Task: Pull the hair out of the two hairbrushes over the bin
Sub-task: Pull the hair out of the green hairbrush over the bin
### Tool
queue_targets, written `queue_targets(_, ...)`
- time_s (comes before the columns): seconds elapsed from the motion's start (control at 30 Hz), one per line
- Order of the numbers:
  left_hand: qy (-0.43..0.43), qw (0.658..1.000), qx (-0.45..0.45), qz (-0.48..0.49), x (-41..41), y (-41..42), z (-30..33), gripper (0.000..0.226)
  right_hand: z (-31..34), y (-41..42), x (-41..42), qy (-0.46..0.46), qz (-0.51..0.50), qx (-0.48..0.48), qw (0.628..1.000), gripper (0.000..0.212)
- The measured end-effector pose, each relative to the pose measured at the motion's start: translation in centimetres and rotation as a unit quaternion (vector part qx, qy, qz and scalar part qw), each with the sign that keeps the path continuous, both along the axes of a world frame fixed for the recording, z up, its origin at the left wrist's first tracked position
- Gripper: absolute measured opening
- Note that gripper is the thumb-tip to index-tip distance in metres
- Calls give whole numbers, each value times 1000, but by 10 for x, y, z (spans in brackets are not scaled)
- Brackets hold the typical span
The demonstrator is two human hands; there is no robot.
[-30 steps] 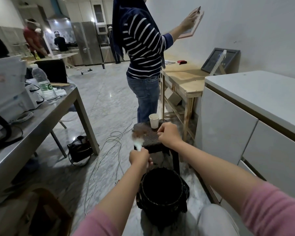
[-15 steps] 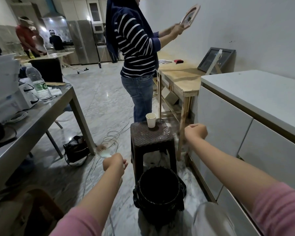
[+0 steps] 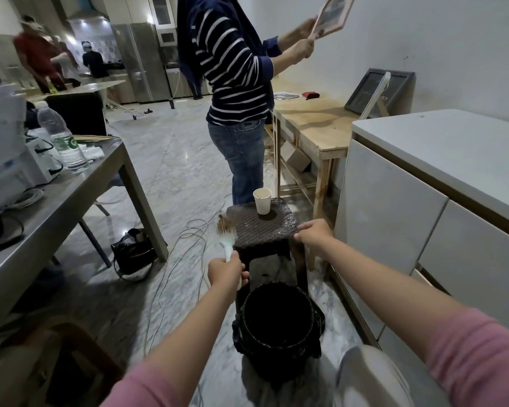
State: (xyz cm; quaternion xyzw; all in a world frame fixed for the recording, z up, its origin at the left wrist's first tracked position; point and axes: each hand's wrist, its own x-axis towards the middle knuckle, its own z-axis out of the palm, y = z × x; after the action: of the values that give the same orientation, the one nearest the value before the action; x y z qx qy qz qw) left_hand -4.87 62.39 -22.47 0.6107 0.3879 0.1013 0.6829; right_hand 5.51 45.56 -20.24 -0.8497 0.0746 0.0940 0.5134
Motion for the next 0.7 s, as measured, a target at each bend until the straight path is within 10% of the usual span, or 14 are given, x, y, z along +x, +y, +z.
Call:
queue_targets(0.13, -1, 999, 8, -42, 2, -5, 3, 25, -3, 5, 1, 29, 133, -29, 990, 47)
queue_targets(0.37, 12, 996, 10, -86, 2, -13, 0, 28, -5, 7, 4, -28, 115, -32, 992, 18)
queue_targets(0.6, -5, 986, 9, -167, -6, -28, 6, 25, 7, 21, -11, -115, 120, 17, 986, 68)
queue_targets(0.7, -10, 983, 17, -185, -8, -33, 9, 24, 11, 25, -13, -146, 113, 24, 983, 54)
